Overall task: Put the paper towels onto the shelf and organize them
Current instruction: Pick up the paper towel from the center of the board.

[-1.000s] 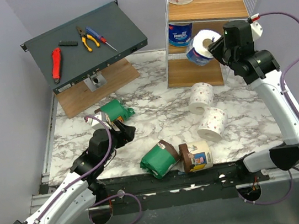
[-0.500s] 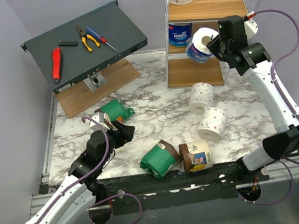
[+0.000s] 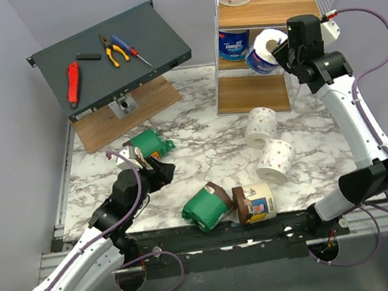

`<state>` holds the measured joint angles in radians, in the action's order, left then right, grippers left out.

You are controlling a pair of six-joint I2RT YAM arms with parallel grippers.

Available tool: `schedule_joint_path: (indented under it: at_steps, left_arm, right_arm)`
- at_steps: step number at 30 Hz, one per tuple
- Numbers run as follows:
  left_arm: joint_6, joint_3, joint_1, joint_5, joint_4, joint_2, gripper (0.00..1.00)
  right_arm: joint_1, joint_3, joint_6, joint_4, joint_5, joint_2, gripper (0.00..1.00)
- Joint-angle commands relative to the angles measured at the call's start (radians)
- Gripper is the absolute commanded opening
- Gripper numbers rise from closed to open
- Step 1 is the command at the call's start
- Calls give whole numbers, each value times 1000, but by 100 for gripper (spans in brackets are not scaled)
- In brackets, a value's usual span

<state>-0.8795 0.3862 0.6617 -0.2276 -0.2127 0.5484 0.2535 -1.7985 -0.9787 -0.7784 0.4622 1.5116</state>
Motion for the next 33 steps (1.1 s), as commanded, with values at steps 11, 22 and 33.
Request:
schedule_joint_path:
  at_steps: [11,22,33]
  left_arm:
    - [14,22,4,-4,7,16,77]
    - [8,18,5,-9,3,14,77]
    - [1,18,5,-7,5,22,77]
  right_arm:
    - [-40,-38,-34,92,57,37,1]
    - [-42,-55,-54,137,88,70,1]
    - [-44,10,-68,207,135,58,1]
